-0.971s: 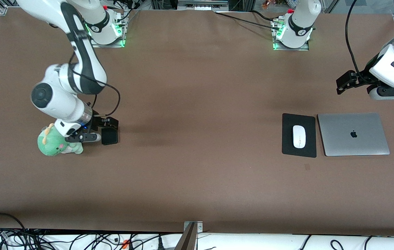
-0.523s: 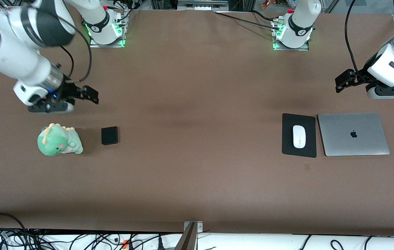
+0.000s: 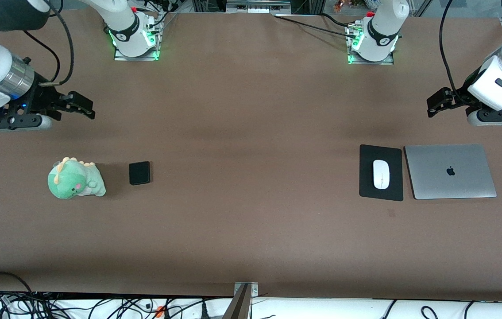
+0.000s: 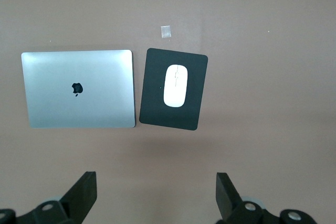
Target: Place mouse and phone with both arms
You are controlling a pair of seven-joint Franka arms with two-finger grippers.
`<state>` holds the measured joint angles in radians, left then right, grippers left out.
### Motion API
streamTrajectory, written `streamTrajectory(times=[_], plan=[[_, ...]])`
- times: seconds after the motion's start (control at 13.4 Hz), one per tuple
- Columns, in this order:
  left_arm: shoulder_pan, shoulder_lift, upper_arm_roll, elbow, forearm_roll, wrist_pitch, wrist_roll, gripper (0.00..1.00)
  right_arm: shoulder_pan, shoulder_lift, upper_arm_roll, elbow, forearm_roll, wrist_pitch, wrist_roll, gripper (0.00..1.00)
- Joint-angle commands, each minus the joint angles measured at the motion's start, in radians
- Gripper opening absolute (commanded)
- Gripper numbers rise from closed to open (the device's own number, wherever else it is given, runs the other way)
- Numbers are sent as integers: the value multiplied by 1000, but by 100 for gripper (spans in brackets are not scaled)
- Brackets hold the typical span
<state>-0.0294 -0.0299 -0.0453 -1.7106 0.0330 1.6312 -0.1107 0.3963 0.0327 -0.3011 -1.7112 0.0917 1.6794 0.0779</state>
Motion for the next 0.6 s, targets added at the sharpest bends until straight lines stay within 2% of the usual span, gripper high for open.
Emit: streamTrajectory(times=[0.0,0.15,0.52], plan=[[0,-12,-4,2,18,-14,6,100,-129,10,113,47,5,-82,-3,100],[3,-13,-2,2,18,-14,8,100,-241,-23,216,41,-7,-99,-9,100],[3,-12,-2,6,19,-31,6,100,-258,-39,221,53,-41,-107,-33,100]])
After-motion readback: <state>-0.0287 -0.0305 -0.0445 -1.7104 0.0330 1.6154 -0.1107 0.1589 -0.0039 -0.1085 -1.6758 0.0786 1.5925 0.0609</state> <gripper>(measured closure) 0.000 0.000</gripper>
